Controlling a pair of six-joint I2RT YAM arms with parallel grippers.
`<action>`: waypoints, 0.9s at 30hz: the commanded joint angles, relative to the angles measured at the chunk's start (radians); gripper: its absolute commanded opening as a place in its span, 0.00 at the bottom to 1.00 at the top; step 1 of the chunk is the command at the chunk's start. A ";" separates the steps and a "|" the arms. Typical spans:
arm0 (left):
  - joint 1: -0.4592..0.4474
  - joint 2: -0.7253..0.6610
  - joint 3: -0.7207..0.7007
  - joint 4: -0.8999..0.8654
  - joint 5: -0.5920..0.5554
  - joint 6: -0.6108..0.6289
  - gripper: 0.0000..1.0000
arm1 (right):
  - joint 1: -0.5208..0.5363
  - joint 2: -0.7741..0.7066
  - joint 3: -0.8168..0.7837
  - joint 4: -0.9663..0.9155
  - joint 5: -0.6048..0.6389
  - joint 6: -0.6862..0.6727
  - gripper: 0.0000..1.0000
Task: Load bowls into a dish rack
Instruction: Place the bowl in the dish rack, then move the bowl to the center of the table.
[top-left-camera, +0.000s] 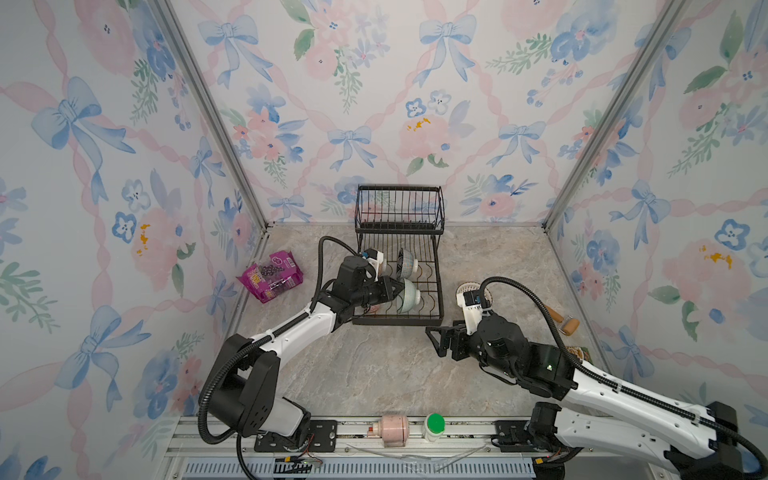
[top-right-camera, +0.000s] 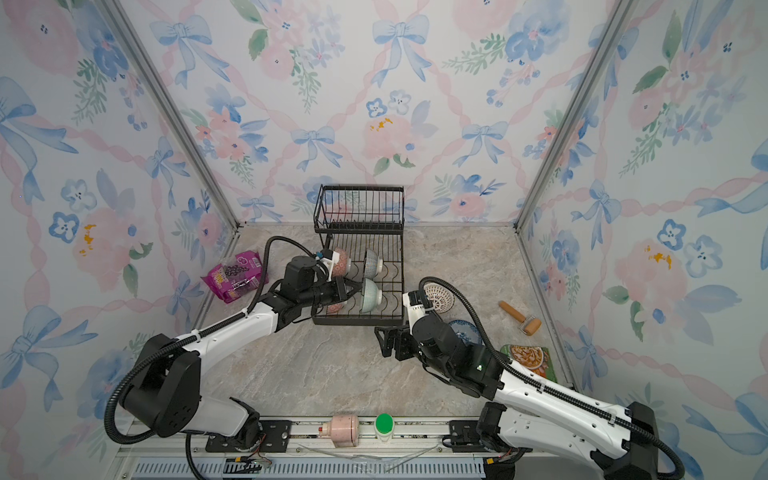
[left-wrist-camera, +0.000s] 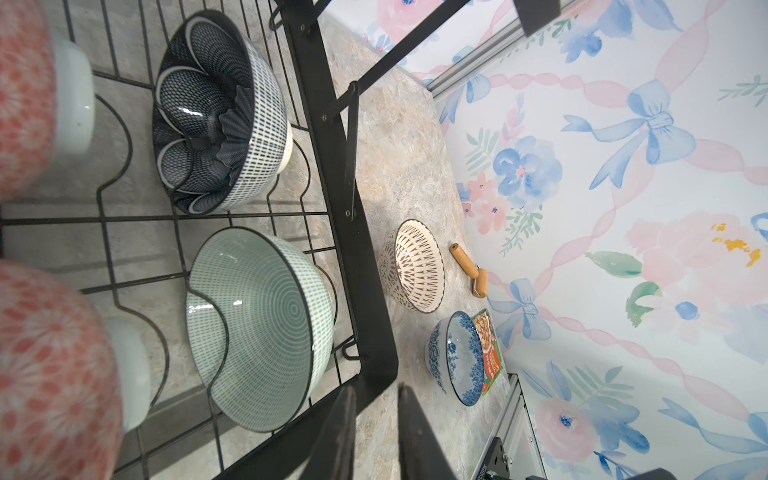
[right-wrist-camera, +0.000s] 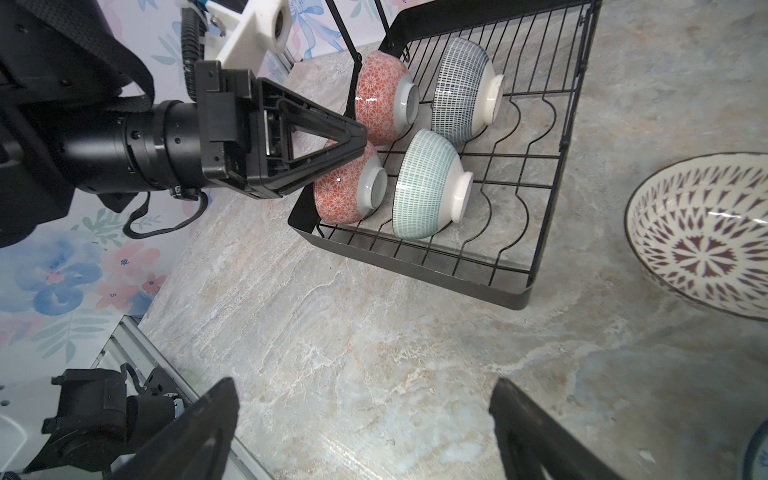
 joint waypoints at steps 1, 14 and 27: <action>0.010 -0.075 -0.031 -0.050 -0.024 0.045 0.23 | 0.016 -0.009 -0.012 -0.063 0.015 0.028 0.96; 0.017 -0.365 -0.155 -0.190 -0.050 0.099 0.31 | 0.024 -0.028 0.036 -0.255 0.028 0.072 0.96; 0.018 -0.393 -0.189 -0.136 0.017 0.135 0.39 | -0.205 -0.065 0.013 -0.306 -0.071 -0.003 0.96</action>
